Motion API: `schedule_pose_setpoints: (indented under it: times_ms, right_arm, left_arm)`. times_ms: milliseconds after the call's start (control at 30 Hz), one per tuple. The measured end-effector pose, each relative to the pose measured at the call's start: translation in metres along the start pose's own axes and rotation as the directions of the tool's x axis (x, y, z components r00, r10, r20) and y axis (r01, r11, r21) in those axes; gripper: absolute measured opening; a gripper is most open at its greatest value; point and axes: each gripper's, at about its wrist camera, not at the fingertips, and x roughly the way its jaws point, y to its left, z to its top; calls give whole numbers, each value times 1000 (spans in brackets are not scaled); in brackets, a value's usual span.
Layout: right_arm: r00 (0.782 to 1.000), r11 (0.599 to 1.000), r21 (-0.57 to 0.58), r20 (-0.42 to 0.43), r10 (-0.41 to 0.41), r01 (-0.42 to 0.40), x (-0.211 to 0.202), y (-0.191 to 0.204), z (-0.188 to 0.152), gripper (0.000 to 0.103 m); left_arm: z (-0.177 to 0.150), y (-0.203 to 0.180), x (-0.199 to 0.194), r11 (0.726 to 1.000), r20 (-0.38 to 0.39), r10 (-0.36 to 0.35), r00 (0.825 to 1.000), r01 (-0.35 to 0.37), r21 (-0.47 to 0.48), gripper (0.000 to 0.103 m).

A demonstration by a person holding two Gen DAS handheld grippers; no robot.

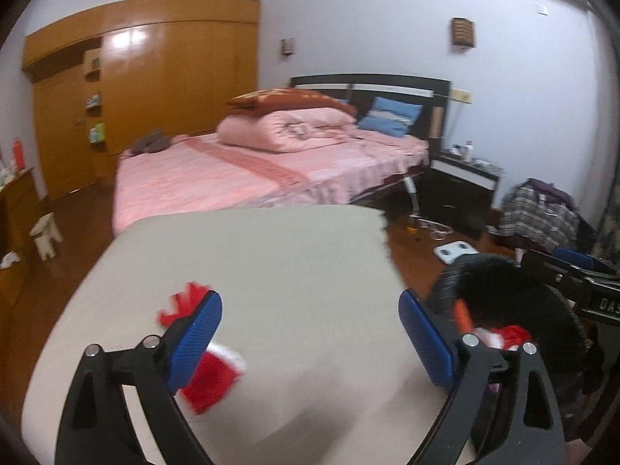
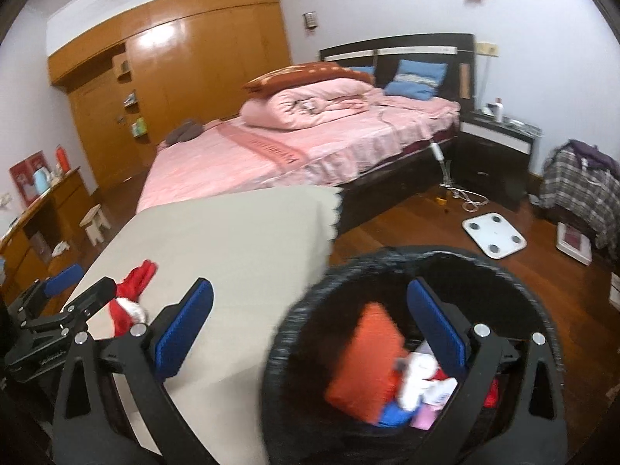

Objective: Collect trash

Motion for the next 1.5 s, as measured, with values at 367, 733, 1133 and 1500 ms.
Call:
schedule_pose_setpoints:
  times_ms: [367,733,1133,1500]
  right_arm:
    - [996,993,-96,-55,63,-68,50,73,-4,97]
    - [991,982,-173,-120,60,-80,87,105,-22,97]
    - [987,977,-193,-150,60,-89,102,113,-29,98]
    - [984,976,-192,-165,74,-106,108,116,-30,98]
  left_arm:
    - [-30,87,16,987,-69,143,987,-147,-66,80]
    - [-48,119,49,979,-141,141,980,-159,-129,74]
    - [-51,127,81,980,-190,89,978,-120,-162,48]
    - [-63,137,66,982,-219,40,975,-79,-173,9]
